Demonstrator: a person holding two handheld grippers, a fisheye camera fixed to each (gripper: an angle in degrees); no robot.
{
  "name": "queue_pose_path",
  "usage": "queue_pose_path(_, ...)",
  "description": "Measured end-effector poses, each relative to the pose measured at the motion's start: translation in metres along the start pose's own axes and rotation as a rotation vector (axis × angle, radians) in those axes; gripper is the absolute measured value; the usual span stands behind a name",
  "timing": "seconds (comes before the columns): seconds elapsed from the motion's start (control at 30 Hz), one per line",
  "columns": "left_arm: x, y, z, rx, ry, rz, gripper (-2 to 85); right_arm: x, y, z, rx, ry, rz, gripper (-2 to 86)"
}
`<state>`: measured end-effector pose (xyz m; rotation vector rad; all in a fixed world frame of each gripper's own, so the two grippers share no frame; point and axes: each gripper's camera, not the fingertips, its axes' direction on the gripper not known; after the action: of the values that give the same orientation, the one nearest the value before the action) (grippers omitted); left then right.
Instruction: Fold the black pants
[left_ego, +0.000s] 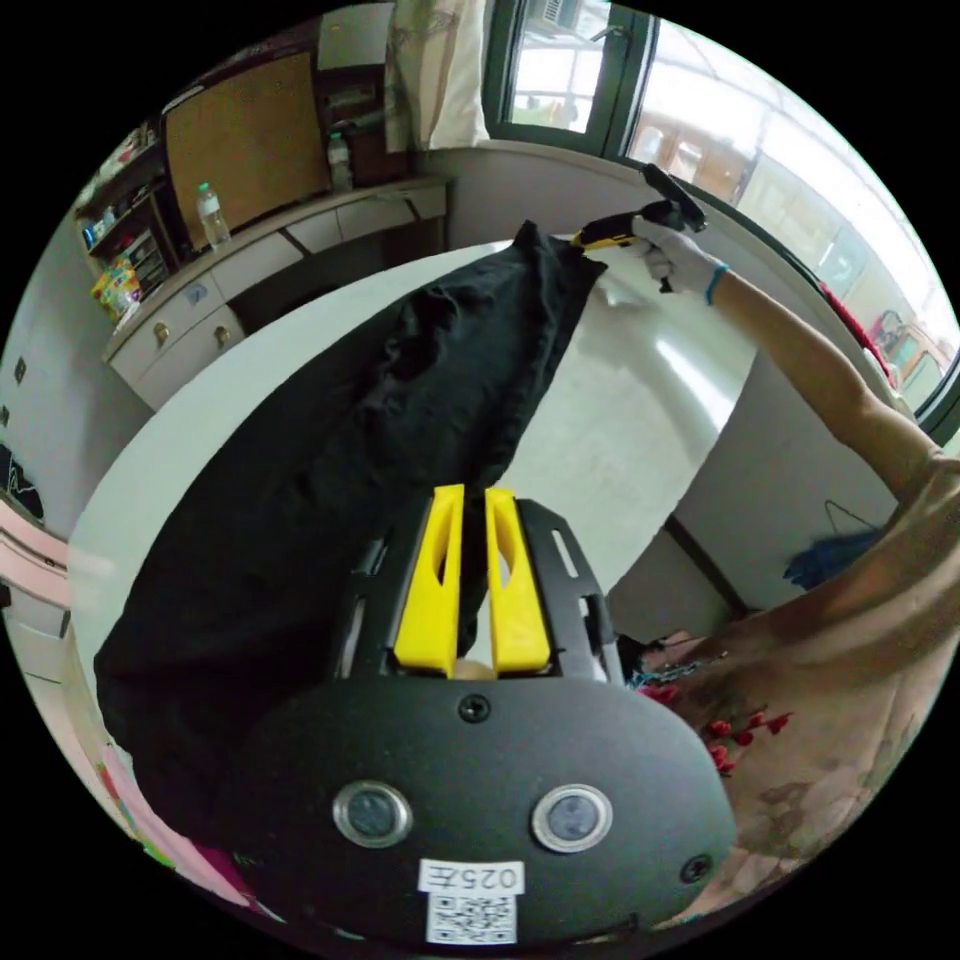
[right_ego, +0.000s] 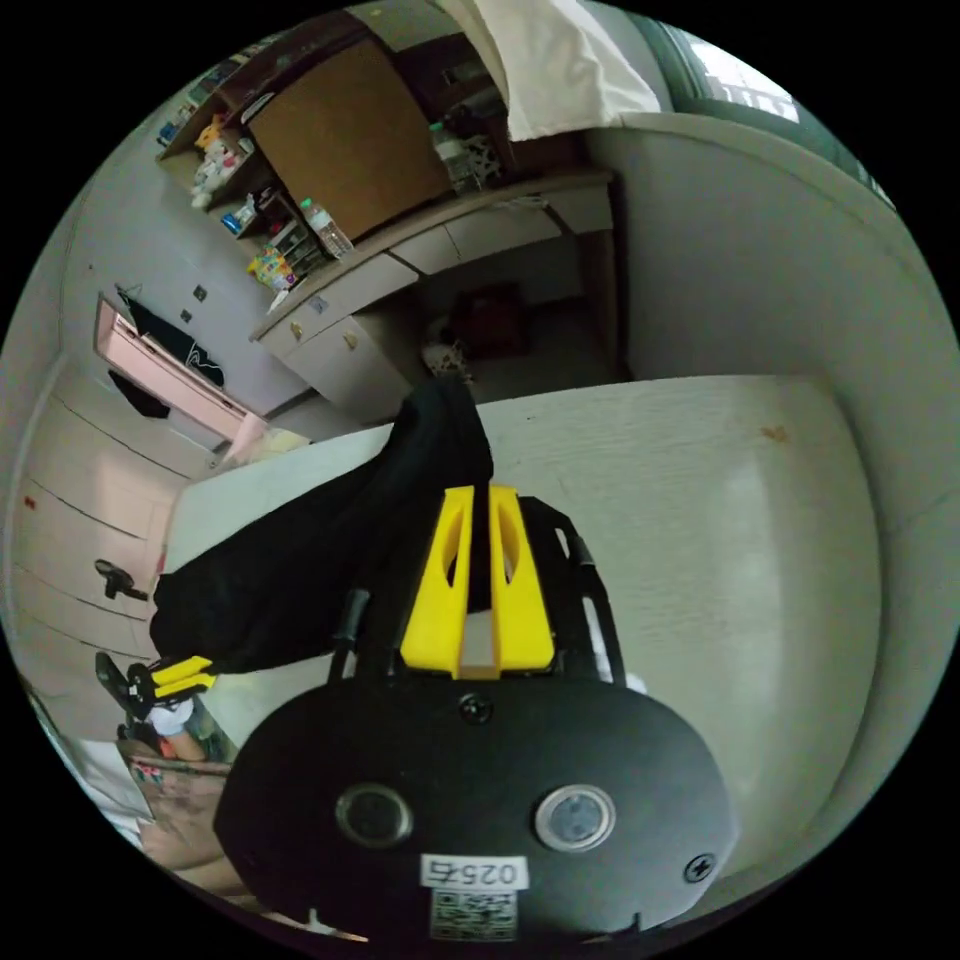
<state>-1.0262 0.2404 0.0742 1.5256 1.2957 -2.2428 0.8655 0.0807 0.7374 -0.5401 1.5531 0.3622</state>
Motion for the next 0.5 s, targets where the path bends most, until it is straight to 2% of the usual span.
queue_pose_path(0.17, -0.01, 0.006, -0.005, 0.031, 0.102, -0.033, -1.5, -0.013, 0.011, -0.038, 0.038, 0.05, 0.002, 1.0)
queue_pose_path(0.3, -0.016, 0.014, -0.011, 0.036, 0.143, -0.01, -1.5, -0.019, 0.018, -0.047, -0.023, 0.139, -0.033, 0.8)
queue_pose_path(0.5, -0.028, 0.024, 0.022, -0.034, 0.182, -0.046, -1.6, -0.011, 0.026, -0.012, -0.172, 0.174, -0.039, 1.3)
